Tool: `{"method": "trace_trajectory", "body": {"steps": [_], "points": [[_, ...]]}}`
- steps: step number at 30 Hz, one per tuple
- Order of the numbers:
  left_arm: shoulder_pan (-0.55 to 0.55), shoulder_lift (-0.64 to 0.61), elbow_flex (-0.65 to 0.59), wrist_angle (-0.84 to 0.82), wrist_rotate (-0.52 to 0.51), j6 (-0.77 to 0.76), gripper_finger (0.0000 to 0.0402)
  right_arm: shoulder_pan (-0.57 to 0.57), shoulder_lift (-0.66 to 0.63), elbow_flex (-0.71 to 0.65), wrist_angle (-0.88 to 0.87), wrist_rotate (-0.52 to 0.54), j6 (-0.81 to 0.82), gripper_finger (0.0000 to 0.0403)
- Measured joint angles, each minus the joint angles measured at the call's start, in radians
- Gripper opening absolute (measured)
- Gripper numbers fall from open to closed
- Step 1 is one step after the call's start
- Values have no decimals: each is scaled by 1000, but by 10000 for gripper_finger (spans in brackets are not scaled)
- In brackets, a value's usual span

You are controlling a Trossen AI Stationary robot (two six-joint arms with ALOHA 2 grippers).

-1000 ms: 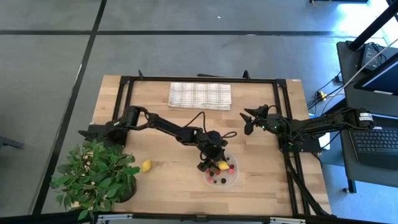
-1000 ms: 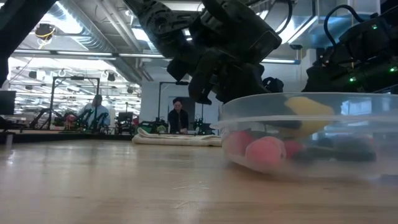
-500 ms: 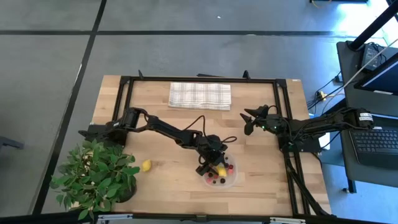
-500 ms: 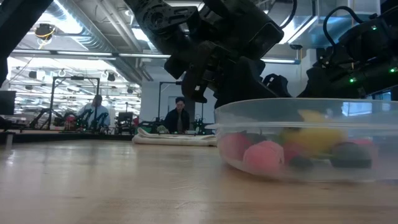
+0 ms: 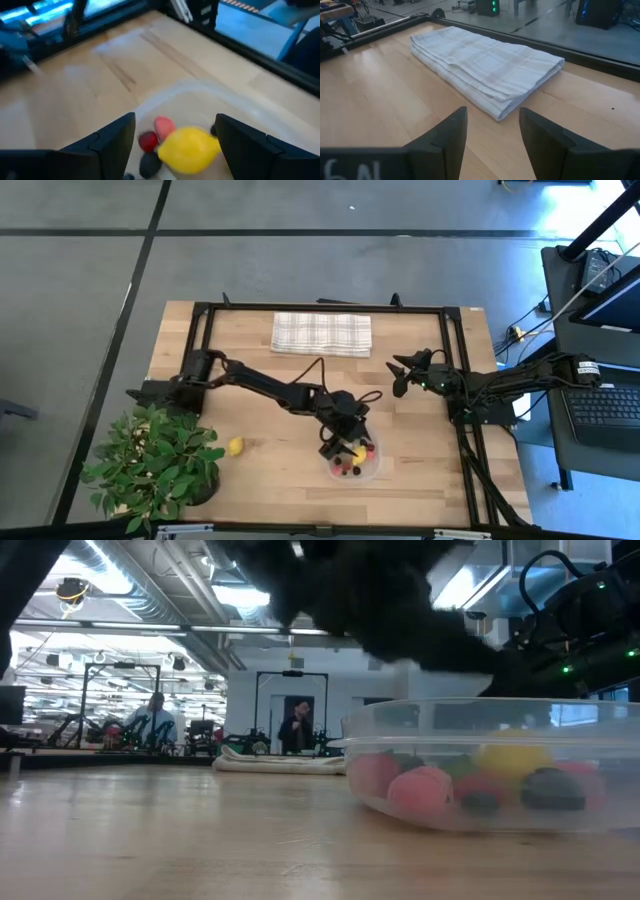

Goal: Pick and placing Produce into tupperware
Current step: Put the yellow lemon into the transparent bin

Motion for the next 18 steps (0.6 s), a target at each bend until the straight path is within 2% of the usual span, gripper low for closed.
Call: {"method": "trace_trajectory", "body": {"steps": [8, 10, 18], "points": [[40, -178, 7, -340, -77, 93, 269, 0, 0, 0, -42, 0, 12, 182], [53, -226, 7, -479, -108, 111, 269, 0, 0, 0, -43, -1, 34, 182], [96, -361, 5, -974, -111, 87, 269, 0, 1, 0, -52, -1, 58, 182]]}}
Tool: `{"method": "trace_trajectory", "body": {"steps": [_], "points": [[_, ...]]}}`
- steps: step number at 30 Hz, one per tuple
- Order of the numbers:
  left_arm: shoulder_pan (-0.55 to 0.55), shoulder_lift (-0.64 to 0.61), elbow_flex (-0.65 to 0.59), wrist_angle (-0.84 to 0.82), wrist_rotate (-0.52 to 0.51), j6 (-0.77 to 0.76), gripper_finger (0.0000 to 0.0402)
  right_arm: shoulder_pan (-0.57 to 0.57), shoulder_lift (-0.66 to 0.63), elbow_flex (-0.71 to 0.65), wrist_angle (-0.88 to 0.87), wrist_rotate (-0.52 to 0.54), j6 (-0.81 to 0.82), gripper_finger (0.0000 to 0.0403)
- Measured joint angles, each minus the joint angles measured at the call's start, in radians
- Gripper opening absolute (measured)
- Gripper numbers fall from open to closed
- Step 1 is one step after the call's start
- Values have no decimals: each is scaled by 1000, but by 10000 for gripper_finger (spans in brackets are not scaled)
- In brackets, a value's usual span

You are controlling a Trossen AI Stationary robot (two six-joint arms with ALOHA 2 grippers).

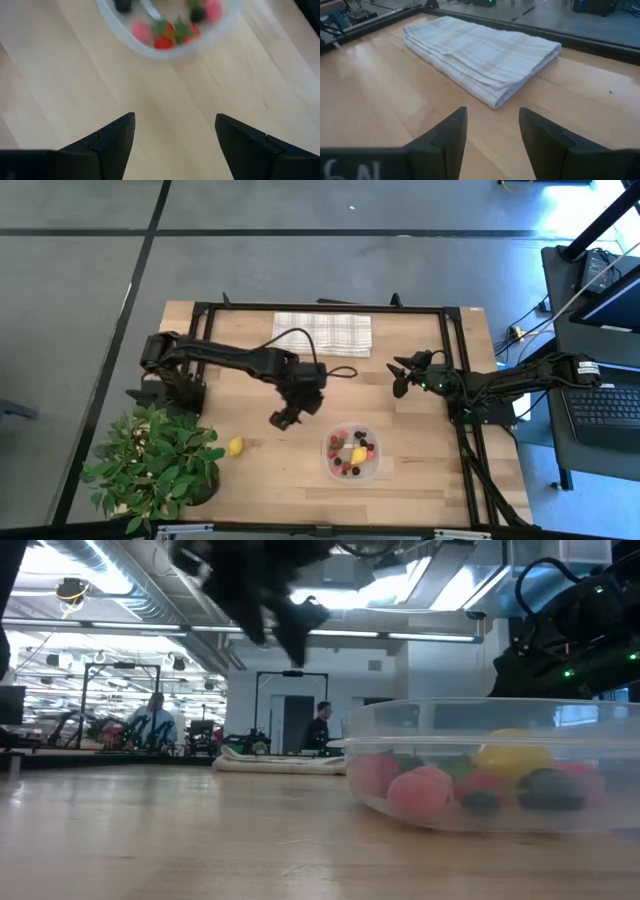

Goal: Pick and placing Produce into tupperware
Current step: Put the yellow lemon into the transparent bin

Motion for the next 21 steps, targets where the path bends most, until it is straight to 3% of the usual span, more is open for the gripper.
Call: {"method": "trace_trajectory", "body": {"steps": [4, 10, 21], "points": [[-26, -45, -20, -147, -25, -30, 269, 0, 1, 0, -8, 0, 3, 182], [-48, -125, -125, -248, -109, -264, 269, 0, 1, 0, -11, 0, 1, 182], [-139, -376, -427, -283, -218, -1129, 269, 0, 1, 0, -18, 1, 1, 182]]}}
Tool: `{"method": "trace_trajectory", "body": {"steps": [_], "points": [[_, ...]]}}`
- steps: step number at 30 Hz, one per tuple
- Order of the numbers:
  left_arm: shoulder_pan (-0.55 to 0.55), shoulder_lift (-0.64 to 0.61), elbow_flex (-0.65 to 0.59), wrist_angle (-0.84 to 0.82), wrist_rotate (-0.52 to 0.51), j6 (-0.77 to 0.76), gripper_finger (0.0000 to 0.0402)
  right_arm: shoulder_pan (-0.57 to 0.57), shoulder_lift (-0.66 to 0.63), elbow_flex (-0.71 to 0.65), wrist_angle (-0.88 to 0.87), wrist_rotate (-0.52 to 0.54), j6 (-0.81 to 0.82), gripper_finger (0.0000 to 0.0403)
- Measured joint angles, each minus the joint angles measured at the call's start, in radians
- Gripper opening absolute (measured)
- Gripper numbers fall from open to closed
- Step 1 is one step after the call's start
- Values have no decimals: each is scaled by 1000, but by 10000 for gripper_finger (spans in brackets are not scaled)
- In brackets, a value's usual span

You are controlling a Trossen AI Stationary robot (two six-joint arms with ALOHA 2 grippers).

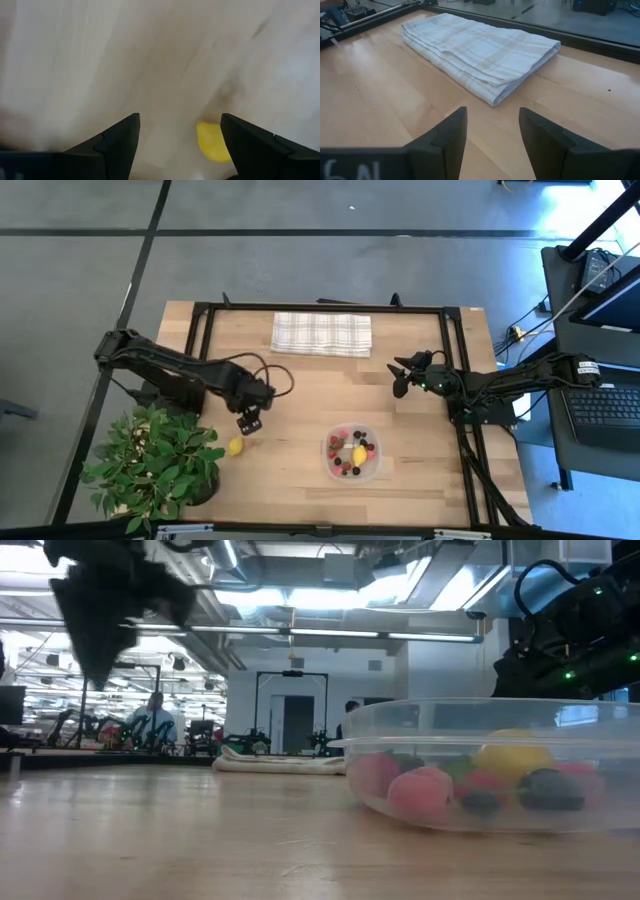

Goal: Pick and placing Produce into tupperware
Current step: Put the yellow lemon into the transparent bin

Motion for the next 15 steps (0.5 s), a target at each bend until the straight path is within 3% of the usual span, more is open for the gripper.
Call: {"method": "trace_trajectory", "body": {"steps": [6, 11, 15], "points": [[-88, -22, -93, -4, 18, -410, 269, 0, 0, 0, 1, 14, -7, 182], [-145, -21, -134, -4, 88, -590, 269, 0, 0, 0, 2, 51, -30, 182], [-191, -18, -138, 12, 55, -677, 269, 0, 0, 0, 2, 86, -35, 182]]}}
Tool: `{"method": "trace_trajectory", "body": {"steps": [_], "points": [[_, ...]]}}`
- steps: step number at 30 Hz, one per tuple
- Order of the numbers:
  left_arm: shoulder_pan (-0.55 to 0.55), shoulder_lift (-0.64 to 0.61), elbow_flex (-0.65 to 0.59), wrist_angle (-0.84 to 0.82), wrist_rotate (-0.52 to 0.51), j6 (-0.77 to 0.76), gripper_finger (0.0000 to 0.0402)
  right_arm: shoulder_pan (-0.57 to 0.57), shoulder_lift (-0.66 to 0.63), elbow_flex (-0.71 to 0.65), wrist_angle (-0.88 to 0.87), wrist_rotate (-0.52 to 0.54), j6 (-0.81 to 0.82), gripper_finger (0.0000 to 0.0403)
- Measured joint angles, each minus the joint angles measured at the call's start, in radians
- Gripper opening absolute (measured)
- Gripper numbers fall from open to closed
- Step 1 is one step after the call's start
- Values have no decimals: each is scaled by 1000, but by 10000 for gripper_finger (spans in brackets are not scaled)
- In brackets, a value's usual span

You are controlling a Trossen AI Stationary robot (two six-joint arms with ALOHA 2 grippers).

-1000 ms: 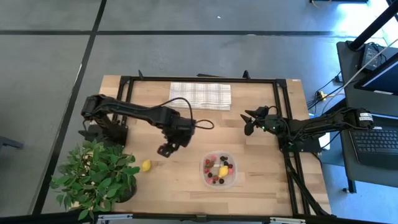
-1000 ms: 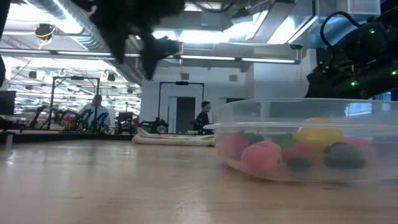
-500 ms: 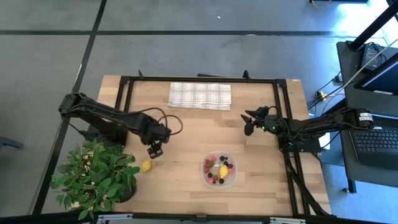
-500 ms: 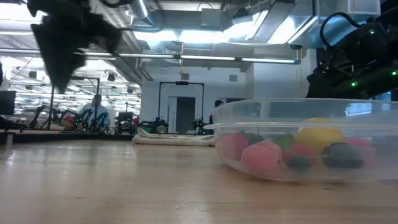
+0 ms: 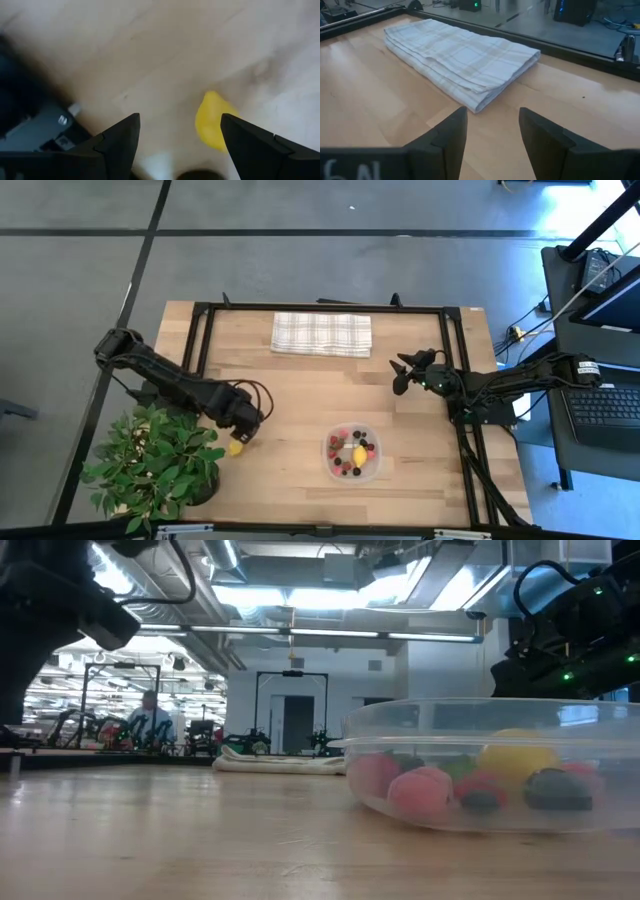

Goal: Pick and placing Produce into tupperware
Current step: Put the yellow lemon into the transparent bin

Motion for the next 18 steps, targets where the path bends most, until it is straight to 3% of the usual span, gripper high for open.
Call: {"method": "trace_trajectory", "body": {"steps": [13, 18], "points": [[-92, 7, 0, 109, -76, -71, 269, 0, 0, 0, 12, 3, -20, 182], [-113, 7, -1, 112, -78, -175, 269, 0, 0, 0, 12, 2, -20, 182]]}}
